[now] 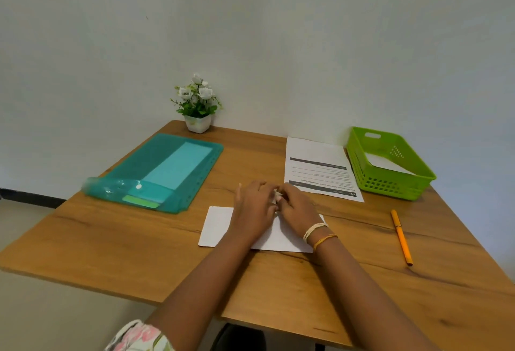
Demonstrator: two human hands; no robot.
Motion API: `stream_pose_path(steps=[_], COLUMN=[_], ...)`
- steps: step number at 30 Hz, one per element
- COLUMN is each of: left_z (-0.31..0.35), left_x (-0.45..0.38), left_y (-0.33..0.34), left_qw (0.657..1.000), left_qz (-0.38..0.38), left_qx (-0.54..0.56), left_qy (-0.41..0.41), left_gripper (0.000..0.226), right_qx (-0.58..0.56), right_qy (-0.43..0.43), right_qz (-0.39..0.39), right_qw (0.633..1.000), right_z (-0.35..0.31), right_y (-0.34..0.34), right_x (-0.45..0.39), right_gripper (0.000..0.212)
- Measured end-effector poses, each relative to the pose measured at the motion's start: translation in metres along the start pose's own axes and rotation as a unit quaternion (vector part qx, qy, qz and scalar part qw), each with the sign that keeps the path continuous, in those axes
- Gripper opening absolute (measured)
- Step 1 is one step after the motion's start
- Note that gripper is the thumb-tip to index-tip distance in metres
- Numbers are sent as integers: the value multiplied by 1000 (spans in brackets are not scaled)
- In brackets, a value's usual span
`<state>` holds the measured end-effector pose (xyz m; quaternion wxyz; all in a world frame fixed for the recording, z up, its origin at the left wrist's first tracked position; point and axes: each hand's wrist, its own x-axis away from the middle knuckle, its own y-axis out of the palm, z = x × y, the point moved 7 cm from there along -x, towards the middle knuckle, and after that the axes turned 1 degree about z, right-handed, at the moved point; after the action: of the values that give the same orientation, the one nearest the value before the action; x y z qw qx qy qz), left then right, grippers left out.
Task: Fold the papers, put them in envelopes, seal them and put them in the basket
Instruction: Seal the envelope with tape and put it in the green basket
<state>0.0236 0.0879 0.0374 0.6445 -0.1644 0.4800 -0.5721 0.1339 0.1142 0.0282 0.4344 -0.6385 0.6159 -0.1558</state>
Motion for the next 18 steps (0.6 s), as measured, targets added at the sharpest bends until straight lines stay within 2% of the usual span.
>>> stream_pose_path(steps=[2, 5, 8, 13, 18], left_z=[-1, -11, -22, -34, -35], left_x=[-17, -26, -25, -29, -30], left_y=[4, 15, 25, 29, 29], left_qw=[999, 992, 991, 988, 989], left_qz=[-16, -31, -17, -2, -2], left_qx=[45, 121, 128, 150, 141], left_qy=[-15, -33, -32, -43, -47], left_gripper=[33, 19, 18, 15, 11], right_qx=[-66, -135, -191, -242, -219], right_qy=[35, 62, 77, 92, 85], right_qz=[18, 33, 59, 71, 90], right_qw=[997, 988, 977, 963, 968], right_z=[10, 23, 33, 40, 39], right_y=[-9, -15, -16, -9, -17], right_x=[-6, -10, -10, -15, -11], right_gripper=[7, 21, 31, 22, 18])
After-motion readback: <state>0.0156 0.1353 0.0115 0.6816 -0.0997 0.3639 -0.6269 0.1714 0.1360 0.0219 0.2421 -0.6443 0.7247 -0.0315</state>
